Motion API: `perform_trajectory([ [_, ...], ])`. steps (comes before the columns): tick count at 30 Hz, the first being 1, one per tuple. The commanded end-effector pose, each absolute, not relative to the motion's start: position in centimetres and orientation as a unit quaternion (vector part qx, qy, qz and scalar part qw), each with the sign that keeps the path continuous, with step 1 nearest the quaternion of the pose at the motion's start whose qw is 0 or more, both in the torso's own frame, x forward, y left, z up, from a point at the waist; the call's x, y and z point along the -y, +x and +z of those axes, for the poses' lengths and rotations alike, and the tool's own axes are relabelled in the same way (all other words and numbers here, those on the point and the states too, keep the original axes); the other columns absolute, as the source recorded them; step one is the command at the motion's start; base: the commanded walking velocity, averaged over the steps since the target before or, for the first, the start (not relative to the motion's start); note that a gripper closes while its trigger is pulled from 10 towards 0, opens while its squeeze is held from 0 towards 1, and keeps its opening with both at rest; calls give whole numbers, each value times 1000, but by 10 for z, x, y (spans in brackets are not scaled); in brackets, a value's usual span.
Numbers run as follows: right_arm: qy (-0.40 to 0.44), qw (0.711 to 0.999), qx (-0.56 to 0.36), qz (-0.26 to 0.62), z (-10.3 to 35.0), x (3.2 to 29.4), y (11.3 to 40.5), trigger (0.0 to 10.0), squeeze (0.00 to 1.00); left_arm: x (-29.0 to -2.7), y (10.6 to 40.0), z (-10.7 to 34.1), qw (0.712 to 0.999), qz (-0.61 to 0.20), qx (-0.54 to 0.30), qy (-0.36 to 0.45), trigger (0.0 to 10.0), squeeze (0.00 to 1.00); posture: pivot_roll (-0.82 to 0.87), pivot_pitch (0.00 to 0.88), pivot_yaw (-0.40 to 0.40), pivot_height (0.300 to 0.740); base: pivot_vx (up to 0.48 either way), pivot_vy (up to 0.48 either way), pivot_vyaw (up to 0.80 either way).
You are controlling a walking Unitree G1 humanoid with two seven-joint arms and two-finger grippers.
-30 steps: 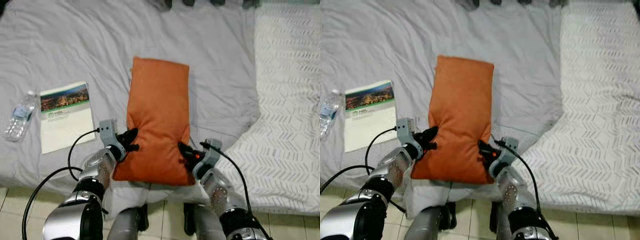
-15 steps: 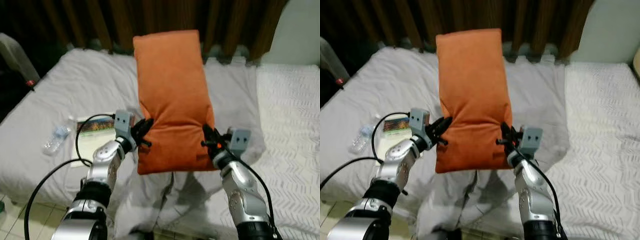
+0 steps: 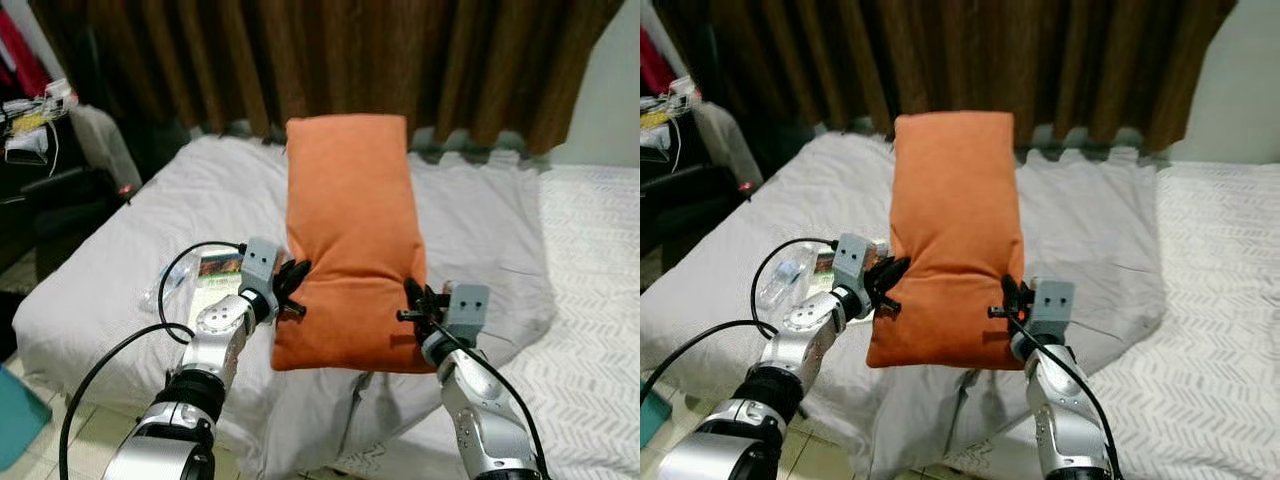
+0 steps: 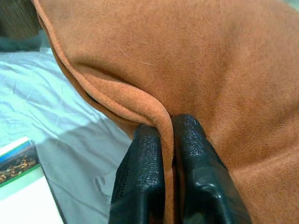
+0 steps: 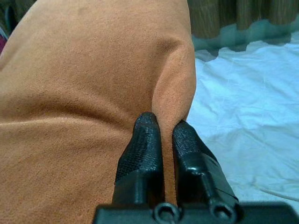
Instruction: Clean up the room
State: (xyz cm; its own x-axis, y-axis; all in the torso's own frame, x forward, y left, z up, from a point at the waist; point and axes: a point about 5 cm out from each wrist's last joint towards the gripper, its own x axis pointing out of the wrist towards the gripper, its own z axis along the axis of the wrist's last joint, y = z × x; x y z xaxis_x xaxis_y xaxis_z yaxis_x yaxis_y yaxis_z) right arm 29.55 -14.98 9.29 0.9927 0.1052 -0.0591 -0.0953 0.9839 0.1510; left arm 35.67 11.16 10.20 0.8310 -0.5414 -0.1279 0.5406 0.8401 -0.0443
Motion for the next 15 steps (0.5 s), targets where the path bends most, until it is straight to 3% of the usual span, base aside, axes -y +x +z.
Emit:
perform_trajectory([
  [1, 33, 999, -13, 22, 100, 165, 298, 10000, 0, -115, 365, 119, 960, -277, -32, 22, 10000, 0, -159, 4, 106, 740, 304, -368, 0],
  [9, -14, 999, -23, 33, 93, 168, 296, 10000, 0, -118, 364, 109, 966, -251, -51, -7, 10000, 0, -170, 27, 84, 740, 316, -357, -679],
  [15, -42, 997, -39, 56, 93, 175, 292, 10000, 0, -93, 351, 90, 962, -259, -63, -63, 10000, 0, -190, 54, 1, 740, 326, -349, 0],
])
